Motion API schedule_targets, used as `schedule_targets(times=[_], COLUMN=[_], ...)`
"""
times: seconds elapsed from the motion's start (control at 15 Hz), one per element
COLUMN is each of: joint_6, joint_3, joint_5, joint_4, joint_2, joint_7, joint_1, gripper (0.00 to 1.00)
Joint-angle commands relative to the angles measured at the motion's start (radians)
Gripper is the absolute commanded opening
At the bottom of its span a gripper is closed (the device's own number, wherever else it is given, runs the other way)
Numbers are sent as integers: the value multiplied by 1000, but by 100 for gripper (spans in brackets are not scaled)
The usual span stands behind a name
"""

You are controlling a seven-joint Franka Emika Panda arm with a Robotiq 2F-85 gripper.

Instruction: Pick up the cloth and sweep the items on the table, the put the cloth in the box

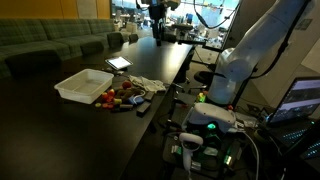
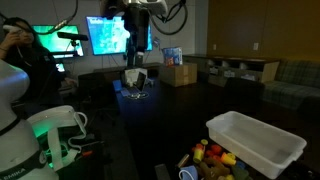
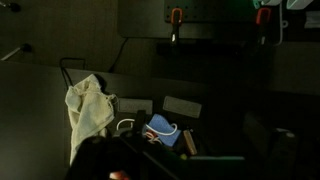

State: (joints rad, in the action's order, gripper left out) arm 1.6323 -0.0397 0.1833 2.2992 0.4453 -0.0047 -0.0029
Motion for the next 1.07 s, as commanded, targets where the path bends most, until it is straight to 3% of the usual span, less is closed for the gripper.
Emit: schedule_targets(times=[0.0,0.27,0.53,0.8,1.0], joint_6=[202,455,740,964,1060], joint_3=[90,167,215,266,287], joint_5=[58,169,275,259,192], joint_4=[116,223,264,191,91], joint_2=[3,-88,-275,-526,-718], joint_7=[-63,-111,-86,-107,-140], joint_1=[-40,-109,-183,-235,-260], gripper=[100,100,100,100,100])
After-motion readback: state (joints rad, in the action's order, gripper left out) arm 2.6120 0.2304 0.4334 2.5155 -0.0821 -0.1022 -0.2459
